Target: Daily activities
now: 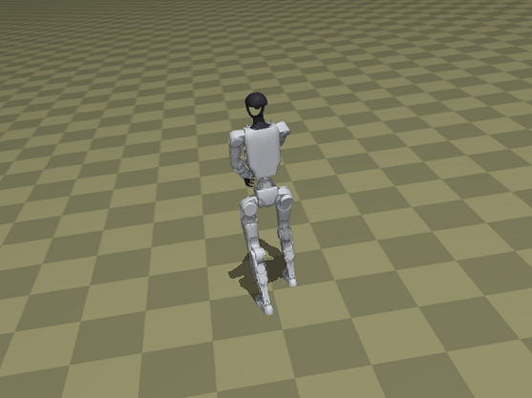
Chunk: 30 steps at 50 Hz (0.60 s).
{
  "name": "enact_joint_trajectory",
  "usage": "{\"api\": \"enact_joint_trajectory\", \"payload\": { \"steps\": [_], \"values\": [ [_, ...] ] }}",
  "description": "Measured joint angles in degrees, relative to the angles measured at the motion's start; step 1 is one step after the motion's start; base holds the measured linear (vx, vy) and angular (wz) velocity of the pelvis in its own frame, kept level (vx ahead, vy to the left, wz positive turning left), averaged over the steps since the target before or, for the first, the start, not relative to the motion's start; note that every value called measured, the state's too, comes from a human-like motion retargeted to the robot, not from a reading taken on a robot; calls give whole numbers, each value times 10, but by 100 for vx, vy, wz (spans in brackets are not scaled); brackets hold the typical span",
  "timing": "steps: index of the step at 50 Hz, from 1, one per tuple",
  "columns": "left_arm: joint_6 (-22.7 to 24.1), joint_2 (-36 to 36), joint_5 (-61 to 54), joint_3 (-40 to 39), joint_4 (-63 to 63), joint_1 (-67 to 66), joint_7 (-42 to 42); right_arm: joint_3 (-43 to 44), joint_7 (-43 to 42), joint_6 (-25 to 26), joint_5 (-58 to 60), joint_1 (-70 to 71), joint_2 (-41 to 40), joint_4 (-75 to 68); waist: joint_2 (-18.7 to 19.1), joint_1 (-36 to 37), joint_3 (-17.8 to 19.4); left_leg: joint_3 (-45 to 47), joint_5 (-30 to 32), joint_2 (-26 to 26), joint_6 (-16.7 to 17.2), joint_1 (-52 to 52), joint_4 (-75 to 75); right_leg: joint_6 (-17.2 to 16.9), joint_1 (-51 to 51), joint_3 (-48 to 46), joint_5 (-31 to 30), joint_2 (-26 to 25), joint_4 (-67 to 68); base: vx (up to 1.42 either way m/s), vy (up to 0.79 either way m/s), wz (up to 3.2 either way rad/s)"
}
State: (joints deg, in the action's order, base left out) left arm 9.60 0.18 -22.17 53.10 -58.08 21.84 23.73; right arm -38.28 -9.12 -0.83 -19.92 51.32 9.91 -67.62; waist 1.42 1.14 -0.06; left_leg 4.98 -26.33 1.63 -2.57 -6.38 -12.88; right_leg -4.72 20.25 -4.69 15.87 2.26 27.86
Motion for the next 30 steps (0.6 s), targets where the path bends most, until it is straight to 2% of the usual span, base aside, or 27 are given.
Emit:
{"api": "enact_joint_trajectory", "payload": {
  "steps": [30],
  "values": [
    [-11, -10, 59, -4, -10, 24, -1, -2, -11, -4, 30, 9, 8, -41, 3, 20, 6, -11, -6, -16, -24, 14, -12, -10, -9, -12, -39, 27, -11, -2, 4, 7]
  ]
}}
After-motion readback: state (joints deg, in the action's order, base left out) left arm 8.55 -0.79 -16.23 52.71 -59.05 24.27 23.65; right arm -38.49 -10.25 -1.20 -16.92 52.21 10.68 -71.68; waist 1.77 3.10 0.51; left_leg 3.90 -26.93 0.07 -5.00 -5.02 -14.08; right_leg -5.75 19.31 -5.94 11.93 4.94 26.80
